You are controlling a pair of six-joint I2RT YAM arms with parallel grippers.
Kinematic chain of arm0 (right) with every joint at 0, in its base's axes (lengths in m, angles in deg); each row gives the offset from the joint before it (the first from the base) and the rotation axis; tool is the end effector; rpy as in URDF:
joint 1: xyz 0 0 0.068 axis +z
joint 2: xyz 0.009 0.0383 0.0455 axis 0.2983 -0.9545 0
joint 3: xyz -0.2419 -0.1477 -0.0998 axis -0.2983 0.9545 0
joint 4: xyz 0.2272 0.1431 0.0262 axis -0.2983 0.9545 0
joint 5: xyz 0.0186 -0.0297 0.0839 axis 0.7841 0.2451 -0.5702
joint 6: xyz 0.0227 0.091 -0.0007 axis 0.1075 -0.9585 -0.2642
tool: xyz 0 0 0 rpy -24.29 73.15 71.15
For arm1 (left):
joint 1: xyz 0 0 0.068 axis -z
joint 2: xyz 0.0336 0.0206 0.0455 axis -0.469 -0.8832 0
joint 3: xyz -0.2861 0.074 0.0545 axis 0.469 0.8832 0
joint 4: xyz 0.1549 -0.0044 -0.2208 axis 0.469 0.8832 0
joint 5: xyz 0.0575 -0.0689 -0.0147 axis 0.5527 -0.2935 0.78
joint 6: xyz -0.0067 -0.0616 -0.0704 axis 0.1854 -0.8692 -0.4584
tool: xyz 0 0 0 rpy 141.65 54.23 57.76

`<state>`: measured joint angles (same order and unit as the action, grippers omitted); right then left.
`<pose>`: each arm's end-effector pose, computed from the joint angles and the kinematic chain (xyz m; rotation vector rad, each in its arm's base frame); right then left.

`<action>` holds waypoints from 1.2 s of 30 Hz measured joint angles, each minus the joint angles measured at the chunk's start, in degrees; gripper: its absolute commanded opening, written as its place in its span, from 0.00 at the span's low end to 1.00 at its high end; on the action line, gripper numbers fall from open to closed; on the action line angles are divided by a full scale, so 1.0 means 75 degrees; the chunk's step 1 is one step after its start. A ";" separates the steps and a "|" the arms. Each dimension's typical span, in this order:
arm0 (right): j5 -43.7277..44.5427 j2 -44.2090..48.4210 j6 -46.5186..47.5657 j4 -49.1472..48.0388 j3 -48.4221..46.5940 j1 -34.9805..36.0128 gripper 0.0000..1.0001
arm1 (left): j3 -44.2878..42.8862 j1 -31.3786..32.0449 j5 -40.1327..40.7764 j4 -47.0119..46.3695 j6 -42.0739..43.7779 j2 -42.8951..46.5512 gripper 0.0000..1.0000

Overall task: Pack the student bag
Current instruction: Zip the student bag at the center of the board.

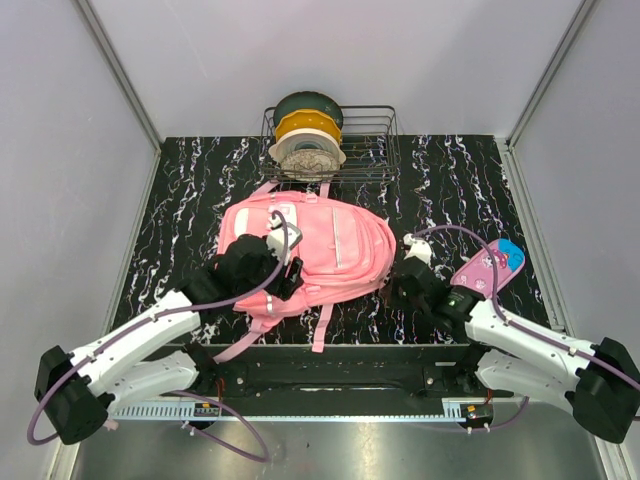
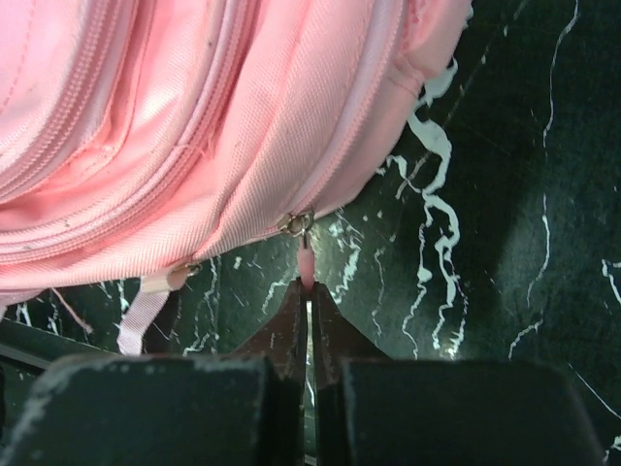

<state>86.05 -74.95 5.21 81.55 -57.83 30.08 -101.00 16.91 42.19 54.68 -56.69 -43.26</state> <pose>0.1656 0.1482 0.1947 0.0085 2.3488 0.4890 0.1677 -0.1685 0.2572 0.7885 2.0933 -0.4872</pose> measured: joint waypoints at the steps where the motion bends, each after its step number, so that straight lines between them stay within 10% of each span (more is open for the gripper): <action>1: -0.0041 0.0000 -0.0009 0.0012 0.0055 0.0000 0.00 | 0.0000 -0.0090 -0.0055 -0.0017 -0.0230 0.0026 0.73; 4: -0.0216 -0.0058 -0.0105 0.0006 0.0201 -0.0035 0.00 | -0.0006 -0.0189 -0.0271 -0.0085 -0.0825 0.0017 0.99; 17: -0.0504 -0.0574 -0.0254 -0.0230 0.0221 -0.0050 0.00 | -0.0501 -0.0085 0.0758 -0.0189 -0.4552 0.1201 0.99; 24: -0.0501 -0.0009 -0.0277 -0.0105 0.0221 -0.0050 0.00 | 0.0350 0.2285 0.2958 0.0283 -0.8192 0.2256 0.99; 36: -0.0455 0.0574 -0.0376 0.0303 0.0221 -0.0064 0.00 | -0.0163 0.3981 0.4739 0.1037 -1.3135 -0.1029 0.99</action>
<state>82.64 -70.65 2.39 83.83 -56.17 29.60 -102.22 46.77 77.73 62.46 -155.20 -50.97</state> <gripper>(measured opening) 0.011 0.988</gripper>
